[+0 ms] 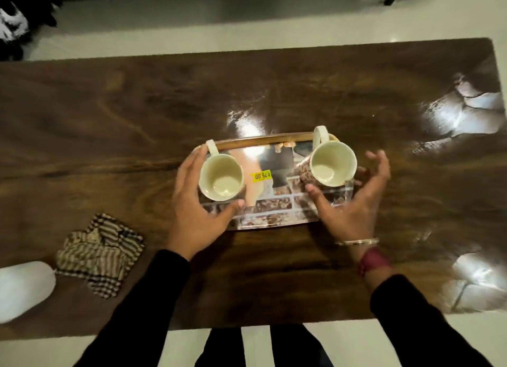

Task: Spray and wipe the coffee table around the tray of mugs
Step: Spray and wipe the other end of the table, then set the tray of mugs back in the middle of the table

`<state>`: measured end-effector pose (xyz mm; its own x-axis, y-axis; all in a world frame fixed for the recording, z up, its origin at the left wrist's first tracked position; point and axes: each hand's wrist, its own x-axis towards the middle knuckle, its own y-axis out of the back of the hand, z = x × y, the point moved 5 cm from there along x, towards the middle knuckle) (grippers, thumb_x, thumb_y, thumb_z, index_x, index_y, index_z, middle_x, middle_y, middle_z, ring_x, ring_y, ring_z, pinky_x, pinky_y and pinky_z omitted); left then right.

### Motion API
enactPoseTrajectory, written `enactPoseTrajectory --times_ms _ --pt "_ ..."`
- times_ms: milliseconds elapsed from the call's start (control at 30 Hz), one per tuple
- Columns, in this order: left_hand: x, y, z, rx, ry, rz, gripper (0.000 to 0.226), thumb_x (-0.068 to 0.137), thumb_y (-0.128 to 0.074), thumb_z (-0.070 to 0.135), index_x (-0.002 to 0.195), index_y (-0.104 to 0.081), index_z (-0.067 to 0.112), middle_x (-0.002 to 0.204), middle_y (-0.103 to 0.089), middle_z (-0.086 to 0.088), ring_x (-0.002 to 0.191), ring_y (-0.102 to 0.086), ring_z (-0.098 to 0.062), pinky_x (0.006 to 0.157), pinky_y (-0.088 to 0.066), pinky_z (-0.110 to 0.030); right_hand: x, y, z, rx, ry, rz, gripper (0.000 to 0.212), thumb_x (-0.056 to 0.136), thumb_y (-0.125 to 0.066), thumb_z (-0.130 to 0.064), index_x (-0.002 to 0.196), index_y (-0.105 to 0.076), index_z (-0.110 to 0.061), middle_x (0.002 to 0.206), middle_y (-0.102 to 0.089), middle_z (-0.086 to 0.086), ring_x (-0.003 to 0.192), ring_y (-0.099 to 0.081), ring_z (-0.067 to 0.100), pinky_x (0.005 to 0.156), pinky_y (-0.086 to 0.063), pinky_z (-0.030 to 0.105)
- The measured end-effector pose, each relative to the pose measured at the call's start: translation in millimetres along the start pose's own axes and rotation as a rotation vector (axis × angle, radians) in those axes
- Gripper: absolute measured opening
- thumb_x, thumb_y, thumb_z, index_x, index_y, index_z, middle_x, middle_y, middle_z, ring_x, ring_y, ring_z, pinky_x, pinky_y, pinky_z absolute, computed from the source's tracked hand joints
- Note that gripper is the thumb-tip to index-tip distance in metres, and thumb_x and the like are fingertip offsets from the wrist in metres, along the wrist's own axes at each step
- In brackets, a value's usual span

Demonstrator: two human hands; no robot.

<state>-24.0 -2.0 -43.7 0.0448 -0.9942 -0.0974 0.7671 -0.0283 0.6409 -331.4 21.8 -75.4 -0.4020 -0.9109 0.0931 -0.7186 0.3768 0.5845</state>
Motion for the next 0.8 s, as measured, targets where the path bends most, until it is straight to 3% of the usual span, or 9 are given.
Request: enactPoseTrajectory --times_ms 100,200,300,400,500,600,700,800 --pt "10 -8 5 0.033 -0.070 0.023 0.089 0.067 -0.094 0.026 0.145 -0.052 0.019 0.145 -0.051 0.000 0.134 -0.048 -0.010 0.111 -0.040 -0.022 24 -8 5 0.038 0.074 -0.148 0.107 0.068 -0.098 -0.036 0.152 -0.039 -0.005 0.148 -0.050 0.010 0.137 -0.051 0.022 0.111 -0.048 0.043" --pt "6 -12 10 0.063 -0.022 0.113 0.087 0.060 -0.097 0.036 0.135 -0.057 0.020 0.131 -0.055 -0.001 0.119 -0.054 -0.008 0.101 -0.038 -0.011 36 -13 8 0.052 0.125 -0.223 0.090 0.068 -0.098 -0.029 0.140 -0.050 -0.004 0.135 -0.059 0.008 0.124 -0.061 0.023 0.101 -0.054 0.045" --pt "2 -10 11 0.084 0.036 0.197 0.090 0.052 -0.099 0.043 0.128 -0.058 0.019 0.122 -0.054 -0.003 0.109 -0.051 -0.007 0.095 -0.032 -0.002 44 -9 5 0.056 0.175 -0.305 0.088 0.065 -0.091 -0.034 0.138 -0.051 -0.003 0.132 -0.058 0.001 0.118 -0.060 0.015 0.101 -0.052 0.030" --pt "2 -8 10 0.095 0.059 0.218 0.093 0.048 -0.099 0.048 0.126 -0.058 0.016 0.119 -0.054 -0.001 0.108 -0.052 -0.010 0.093 -0.033 -0.003 49 -8 -2 0.053 0.205 -0.382 0.088 0.064 -0.082 -0.045 0.137 -0.051 -0.007 0.128 -0.057 -0.008 0.112 -0.057 0.004 0.098 -0.047 0.016" --pt "2 -7 7 0.109 0.070 0.178 0.099 0.045 -0.098 0.054 0.128 -0.056 0.020 0.119 -0.051 -0.001 0.105 -0.050 -0.006 0.092 -0.036 -0.007 54 -8 -3 0.081 0.180 -0.477 0.086 0.061 -0.082 -0.044 0.137 -0.049 -0.022 0.128 -0.057 -0.018 0.115 -0.058 -0.002 0.100 -0.049 0.021" --pt "3 0 8 0.276 0.027 0.078 0.113 0.041 -0.093 0.065 0.137 -0.051 0.024 0.119 -0.040 -0.007 0.104 -0.044 -0.013 0.091 -0.041 -0.017 73 -5 -2 0.010 0.238 -0.697 0.091 0.059 -0.085 -0.031 0.142 -0.051 -0.018 0.137 -0.058 -0.005 0.126 -0.057 0.011 0.110 -0.047 0.034" --pt "1 11 11 0.461 -0.051 0.048 0.116 0.044 -0.090 0.069 0.143 -0.050 0.024 0.119 -0.033 -0.010 0.107 -0.042 -0.024 0.090 -0.049 -0.034 90 -8 -5 -0.098 0.337 -0.920 0.091 0.061 -0.085 -0.022 0.146 -0.051 -0.019 0.140 -0.056 -0.001 0.126 -0.054 0.011 0.108 -0.041 0.015" --pt "2 15 8 0.456 -0.114 0.041 0.098 0.059 -0.089 0.056 0.142 -0.053 0.019 0.133 -0.038 -0.014 0.120 -0.041 -0.032 0.099 -0.045 -0.044 97 -12 -7 -0.139 0.392 -0.934 0.091 0.063 -0.092 -0.011 0.145 -0.054 -0.019 0.138 -0.057 -0.002 0.124 -0.056 0.011 0.104 -0.039 0.009"
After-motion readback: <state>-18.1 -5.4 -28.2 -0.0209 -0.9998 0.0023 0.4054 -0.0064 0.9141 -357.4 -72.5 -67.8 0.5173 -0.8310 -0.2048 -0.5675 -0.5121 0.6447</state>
